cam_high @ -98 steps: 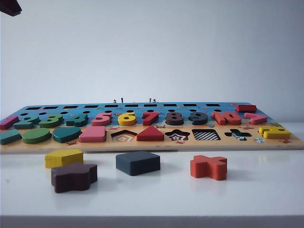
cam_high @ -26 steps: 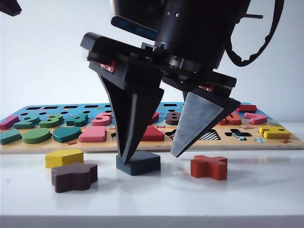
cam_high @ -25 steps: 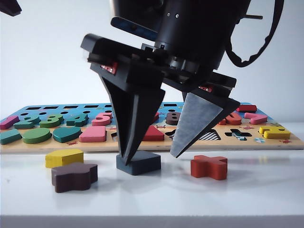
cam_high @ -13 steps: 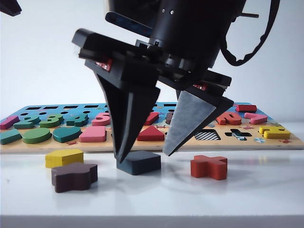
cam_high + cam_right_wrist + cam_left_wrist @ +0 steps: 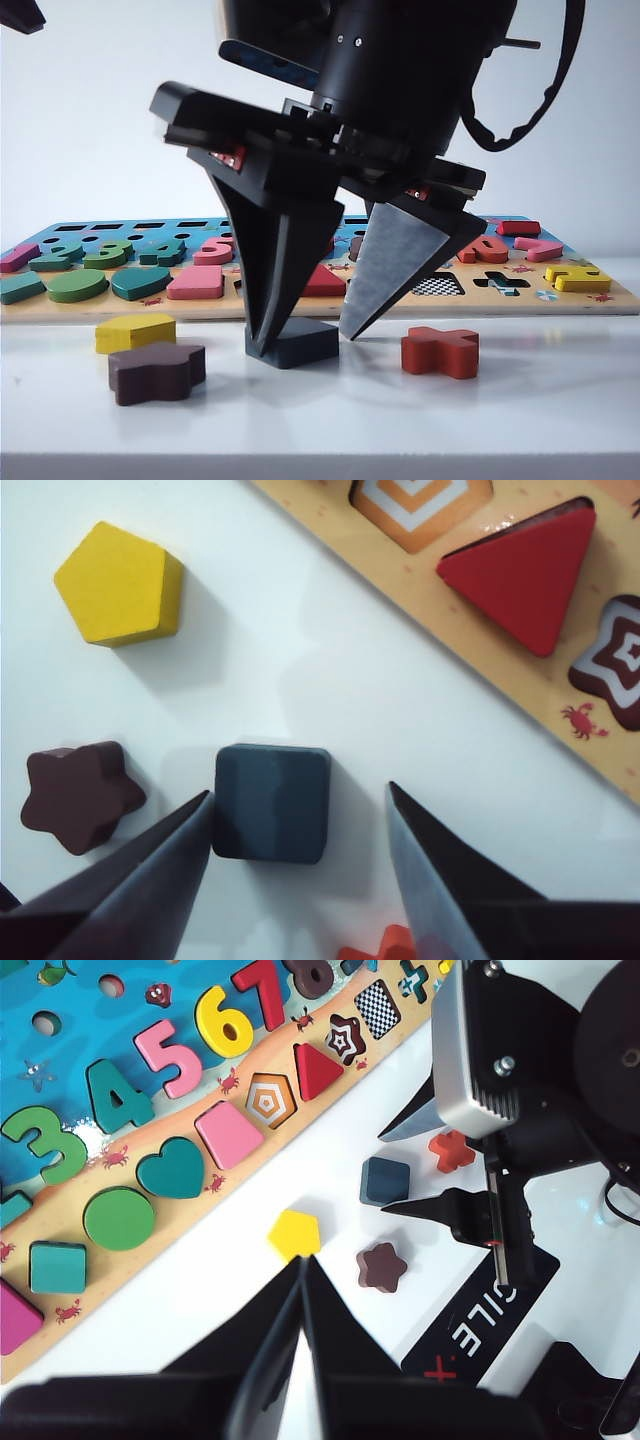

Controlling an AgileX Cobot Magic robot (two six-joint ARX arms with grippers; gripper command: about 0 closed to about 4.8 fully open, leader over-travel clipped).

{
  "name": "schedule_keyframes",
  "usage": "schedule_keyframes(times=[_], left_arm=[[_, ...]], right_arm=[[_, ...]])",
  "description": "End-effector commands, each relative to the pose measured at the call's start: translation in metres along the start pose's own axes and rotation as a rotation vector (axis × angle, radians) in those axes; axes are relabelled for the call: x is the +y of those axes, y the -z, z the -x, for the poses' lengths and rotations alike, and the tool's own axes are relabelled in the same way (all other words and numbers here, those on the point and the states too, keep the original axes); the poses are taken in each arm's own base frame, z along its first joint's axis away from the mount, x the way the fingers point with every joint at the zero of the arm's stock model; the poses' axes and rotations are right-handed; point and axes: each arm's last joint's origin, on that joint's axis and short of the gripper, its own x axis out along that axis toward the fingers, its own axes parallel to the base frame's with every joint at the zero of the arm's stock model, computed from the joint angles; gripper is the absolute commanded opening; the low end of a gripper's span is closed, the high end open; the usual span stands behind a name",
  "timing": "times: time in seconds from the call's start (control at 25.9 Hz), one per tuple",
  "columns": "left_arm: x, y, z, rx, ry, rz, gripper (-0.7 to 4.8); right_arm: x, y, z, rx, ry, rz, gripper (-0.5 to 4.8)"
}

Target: Insert the cube into the slot.

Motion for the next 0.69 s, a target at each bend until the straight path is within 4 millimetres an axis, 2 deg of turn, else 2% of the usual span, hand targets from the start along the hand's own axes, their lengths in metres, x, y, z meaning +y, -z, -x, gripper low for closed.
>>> schedule_keyframes(times=[0.04, 0.15, 0.42, 0.69], left_arm=[[-0.001, -0.001, 0.001, -0.011, 0.006, -0.006, 0.17], [-0.001, -0.001, 0.001, -0.011, 0.007, -0.006, 0.17], [-0.001, -0.001, 0.001, -0.011, 0.006, -0.006, 0.17], [-0.001, -0.001, 0.001, -0.011, 0.007, -0.006, 0.17]], right_arm=[[0.001, -0.001, 0.000, -0.011, 0.000, 0.002, 2.59], [0.001, -0.001, 0.001, -0.011, 0.000, 0.014, 2.05], [0.000, -0.002, 0.005, -0.026, -0.004, 0.050, 2.04], [0.000, -0.014, 0.032, -0.103, -0.011, 0.237, 1.95]])
